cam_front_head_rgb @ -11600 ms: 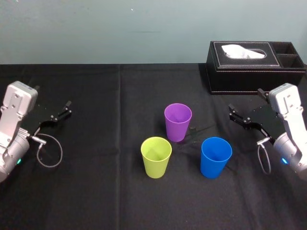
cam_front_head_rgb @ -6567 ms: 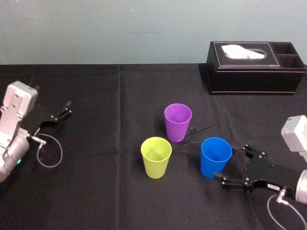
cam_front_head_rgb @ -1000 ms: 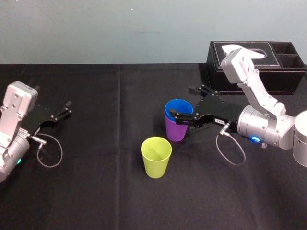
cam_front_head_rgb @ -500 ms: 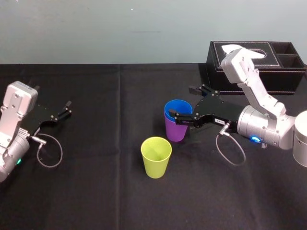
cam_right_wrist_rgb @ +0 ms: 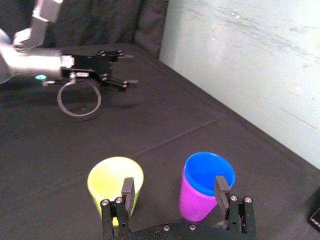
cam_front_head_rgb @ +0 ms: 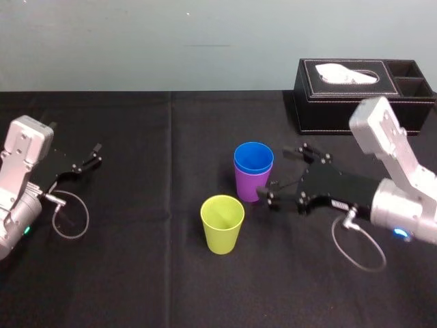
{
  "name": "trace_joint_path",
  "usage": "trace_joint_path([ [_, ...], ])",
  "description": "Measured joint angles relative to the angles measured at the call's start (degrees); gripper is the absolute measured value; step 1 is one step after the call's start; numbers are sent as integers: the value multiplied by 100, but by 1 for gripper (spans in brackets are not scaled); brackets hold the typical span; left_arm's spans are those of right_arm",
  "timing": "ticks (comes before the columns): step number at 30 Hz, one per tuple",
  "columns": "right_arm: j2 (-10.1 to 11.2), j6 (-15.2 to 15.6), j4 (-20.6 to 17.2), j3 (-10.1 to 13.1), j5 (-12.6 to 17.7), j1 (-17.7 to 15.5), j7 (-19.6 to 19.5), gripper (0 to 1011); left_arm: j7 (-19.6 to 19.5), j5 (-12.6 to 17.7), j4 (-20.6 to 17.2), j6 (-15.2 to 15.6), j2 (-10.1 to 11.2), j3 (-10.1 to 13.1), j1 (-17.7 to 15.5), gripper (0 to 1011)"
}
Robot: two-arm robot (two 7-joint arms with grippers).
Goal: Stack the three plastic cups sequentially using one hand.
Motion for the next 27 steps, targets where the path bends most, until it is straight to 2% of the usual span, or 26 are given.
trace_joint_path([
  [5,230,-136,-197,57,78,-315,81,1003,0,0,0,0,0,0,0,1011],
  [10,304,-191,-213,22,96,-467,132,1004,0,0,0,0,0,0,0,1011],
  [20,242,-228,-33,-167,122,-537,225,1003,0,0,0,0,0,0,0,1011],
  [27,91,-228,216,-365,119,-400,300,1003,0,0,0,0,0,0,0,1011],
])
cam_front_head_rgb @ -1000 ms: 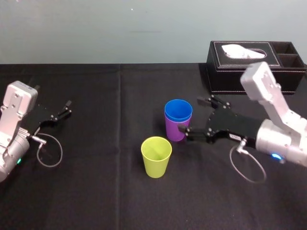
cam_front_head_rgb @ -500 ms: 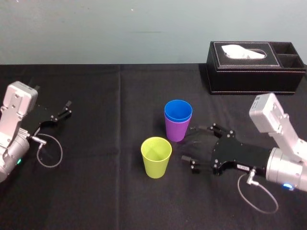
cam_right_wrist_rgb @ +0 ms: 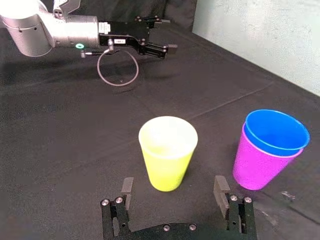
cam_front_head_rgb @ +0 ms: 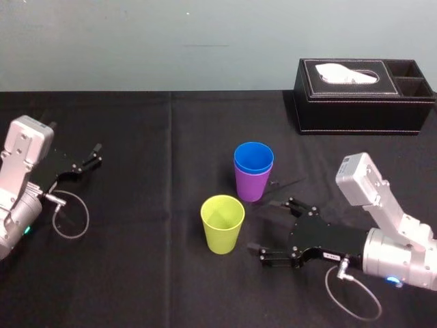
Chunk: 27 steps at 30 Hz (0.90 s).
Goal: Stack the three plastic cups sequentially using one hand.
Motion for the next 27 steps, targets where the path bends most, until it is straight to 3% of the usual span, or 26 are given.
trace_joint_path([
  [27,-553,55,799,-581,-153,739,197,1003,0,0,0,0,0,0,0,1011],
])
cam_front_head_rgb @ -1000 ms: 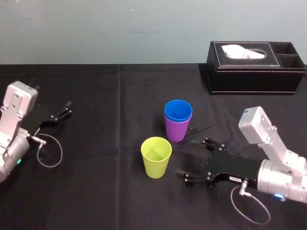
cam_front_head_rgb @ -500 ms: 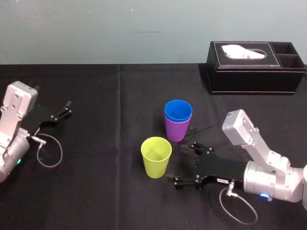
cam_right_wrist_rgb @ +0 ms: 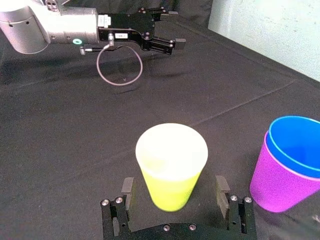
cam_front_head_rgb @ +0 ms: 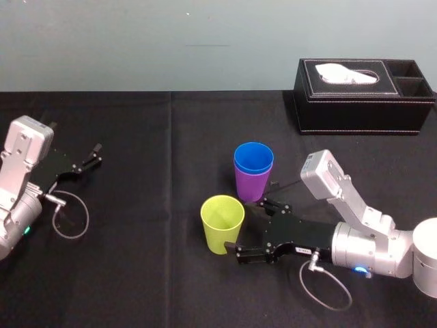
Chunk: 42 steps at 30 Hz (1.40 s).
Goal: Stack the three plastic cups sequentially using one hand.
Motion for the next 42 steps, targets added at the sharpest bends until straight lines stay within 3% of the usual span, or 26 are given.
trace_joint_path([
  [16,-358,-60,452,-270,-125,420,44,1003,0,0,0,0,0,0,0,1011],
  [26,-367,-66,460,-278,-136,428,47,994,0,0,0,0,0,0,0,1011],
  [34,-359,-66,447,-269,-130,419,47,790,0,0,0,0,0,0,0,1011],
  [42,-356,-65,442,-264,-123,416,46,739,0,0,0,0,0,0,0,1012],
])
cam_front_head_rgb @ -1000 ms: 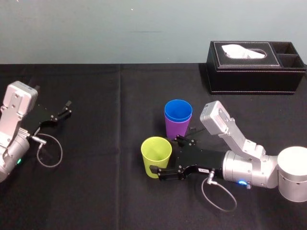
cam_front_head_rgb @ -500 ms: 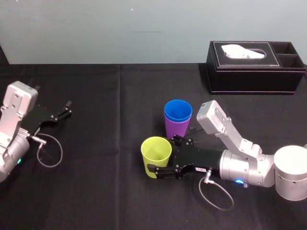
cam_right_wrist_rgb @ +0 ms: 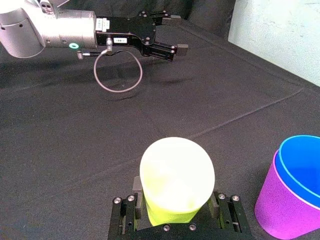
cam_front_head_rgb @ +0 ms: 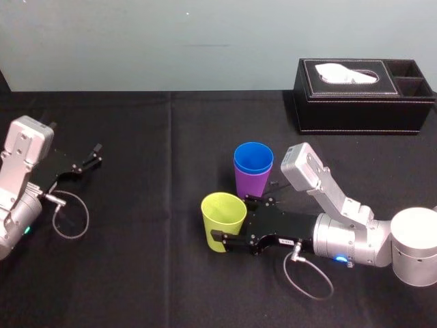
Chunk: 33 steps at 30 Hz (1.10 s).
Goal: Stack the three plastic cups sequentially using one hand.
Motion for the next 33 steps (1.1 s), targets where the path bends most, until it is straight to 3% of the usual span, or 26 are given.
trace_joint_path([
  [13,22,6,-51,13,-2,-23,-28,735,0,0,0,-1,0,0,0,1011],
  [24,385,276,-935,287,36,-278,-291,735,0,0,0,-1,0,0,0,1011],
  [26,506,421,-1217,410,97,-331,-361,735,0,0,0,0,0,0,0,1011],
  [33,708,637,-1685,719,310,-369,-483,734,0,0,0,0,0,0,0,1012],
])
